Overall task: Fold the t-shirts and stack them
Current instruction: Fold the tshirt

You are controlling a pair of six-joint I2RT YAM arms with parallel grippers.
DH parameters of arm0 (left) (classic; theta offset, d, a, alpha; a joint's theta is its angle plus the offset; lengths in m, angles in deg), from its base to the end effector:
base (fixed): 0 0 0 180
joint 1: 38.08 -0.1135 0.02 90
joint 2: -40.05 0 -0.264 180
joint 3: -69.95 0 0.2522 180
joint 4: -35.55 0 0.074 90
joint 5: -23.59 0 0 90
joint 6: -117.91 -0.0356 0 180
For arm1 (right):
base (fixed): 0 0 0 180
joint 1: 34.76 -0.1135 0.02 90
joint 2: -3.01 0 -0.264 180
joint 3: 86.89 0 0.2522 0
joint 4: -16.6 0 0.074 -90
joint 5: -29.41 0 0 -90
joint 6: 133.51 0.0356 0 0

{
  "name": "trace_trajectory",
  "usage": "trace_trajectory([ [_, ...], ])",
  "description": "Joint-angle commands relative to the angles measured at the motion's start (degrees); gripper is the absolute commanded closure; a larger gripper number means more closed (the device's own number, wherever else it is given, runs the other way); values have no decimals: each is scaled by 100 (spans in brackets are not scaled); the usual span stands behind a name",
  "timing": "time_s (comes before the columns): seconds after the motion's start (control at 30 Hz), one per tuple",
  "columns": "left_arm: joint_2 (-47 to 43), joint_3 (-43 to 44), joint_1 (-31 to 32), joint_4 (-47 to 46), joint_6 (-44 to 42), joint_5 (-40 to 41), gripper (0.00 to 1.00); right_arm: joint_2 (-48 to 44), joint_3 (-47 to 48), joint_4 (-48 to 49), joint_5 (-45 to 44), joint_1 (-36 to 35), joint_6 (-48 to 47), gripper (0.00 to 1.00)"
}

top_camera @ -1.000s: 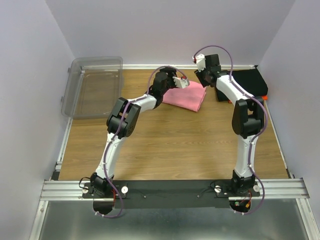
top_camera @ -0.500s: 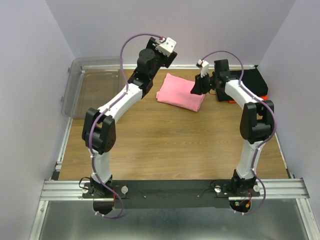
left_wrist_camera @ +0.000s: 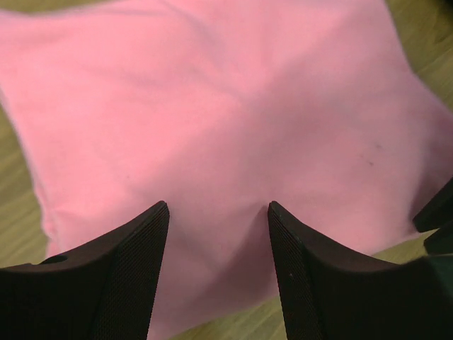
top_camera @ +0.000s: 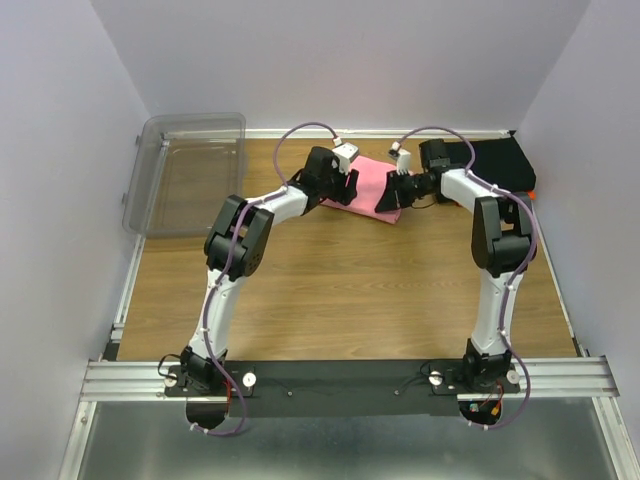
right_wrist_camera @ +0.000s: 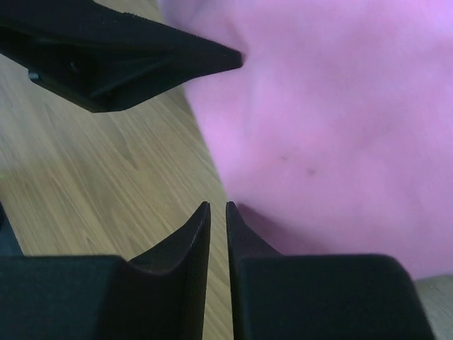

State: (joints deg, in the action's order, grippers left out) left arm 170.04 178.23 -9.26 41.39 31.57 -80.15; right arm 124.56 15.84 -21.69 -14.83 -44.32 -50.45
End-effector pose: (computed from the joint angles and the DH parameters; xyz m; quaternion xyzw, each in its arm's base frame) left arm 0.4517 -0.2582 0.1723 0.2454 0.8151 -0.2421 0.4655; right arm 0.4400 0.1000 0.1741 -0.2357 0.8587 0.3788 0.2522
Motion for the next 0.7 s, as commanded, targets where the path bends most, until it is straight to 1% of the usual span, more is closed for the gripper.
trace_trajectory([
  [0.0,192,497,-78,89,521,-384,34,307,-151,-139,161,253,289,79],
  [0.17,684,699,-201,212,811,-481,35,430,-538,-148,302,481,307,80],
  [0.37,720,726,-280,282,935,-621,36,580,-776,-166,293,675,325,80],
  [0.5,676,787,-307,571,1083,-420,36,527,-863,-183,320,693,316,80],
  [0.53,676,813,-341,677,1136,-228,36,492,-881,-201,337,701,325,79],
  [0.67,607,876,-464,1020,1339,124,36,273,-1021,-227,311,762,368,78],
])
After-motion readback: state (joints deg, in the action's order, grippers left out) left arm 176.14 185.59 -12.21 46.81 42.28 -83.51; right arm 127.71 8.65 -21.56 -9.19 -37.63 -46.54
